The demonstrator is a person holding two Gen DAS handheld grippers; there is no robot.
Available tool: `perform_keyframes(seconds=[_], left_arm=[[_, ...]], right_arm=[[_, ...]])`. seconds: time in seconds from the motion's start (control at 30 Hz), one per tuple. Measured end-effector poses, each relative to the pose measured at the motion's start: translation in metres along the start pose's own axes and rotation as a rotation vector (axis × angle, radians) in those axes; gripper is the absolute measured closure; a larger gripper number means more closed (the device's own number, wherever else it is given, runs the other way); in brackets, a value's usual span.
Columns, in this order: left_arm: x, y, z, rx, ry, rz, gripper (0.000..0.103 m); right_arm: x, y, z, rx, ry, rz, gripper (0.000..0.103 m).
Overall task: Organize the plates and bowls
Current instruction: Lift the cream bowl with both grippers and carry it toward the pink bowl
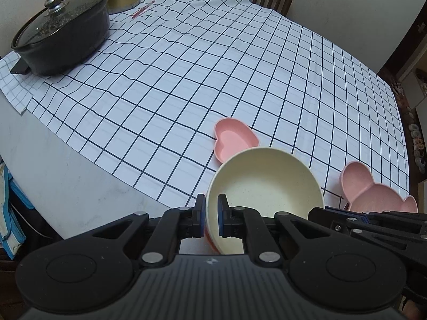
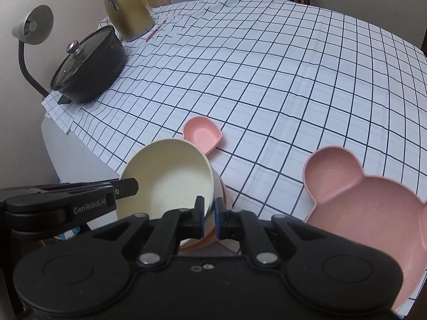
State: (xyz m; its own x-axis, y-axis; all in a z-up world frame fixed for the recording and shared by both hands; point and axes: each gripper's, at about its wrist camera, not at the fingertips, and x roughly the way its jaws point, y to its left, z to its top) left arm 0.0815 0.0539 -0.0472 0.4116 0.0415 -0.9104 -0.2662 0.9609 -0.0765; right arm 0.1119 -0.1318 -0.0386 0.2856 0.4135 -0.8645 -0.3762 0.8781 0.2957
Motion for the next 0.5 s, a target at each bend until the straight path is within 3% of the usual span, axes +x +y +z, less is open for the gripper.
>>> perform_keyframes(seconds=[0.5], left_arm=[[0.016, 0.005, -0.001, 0.001, 0.032, -0.01, 0.095]], right_arm=[[0.005, 0.003, -0.001, 0.004, 0.008, -0.017, 0.095]])
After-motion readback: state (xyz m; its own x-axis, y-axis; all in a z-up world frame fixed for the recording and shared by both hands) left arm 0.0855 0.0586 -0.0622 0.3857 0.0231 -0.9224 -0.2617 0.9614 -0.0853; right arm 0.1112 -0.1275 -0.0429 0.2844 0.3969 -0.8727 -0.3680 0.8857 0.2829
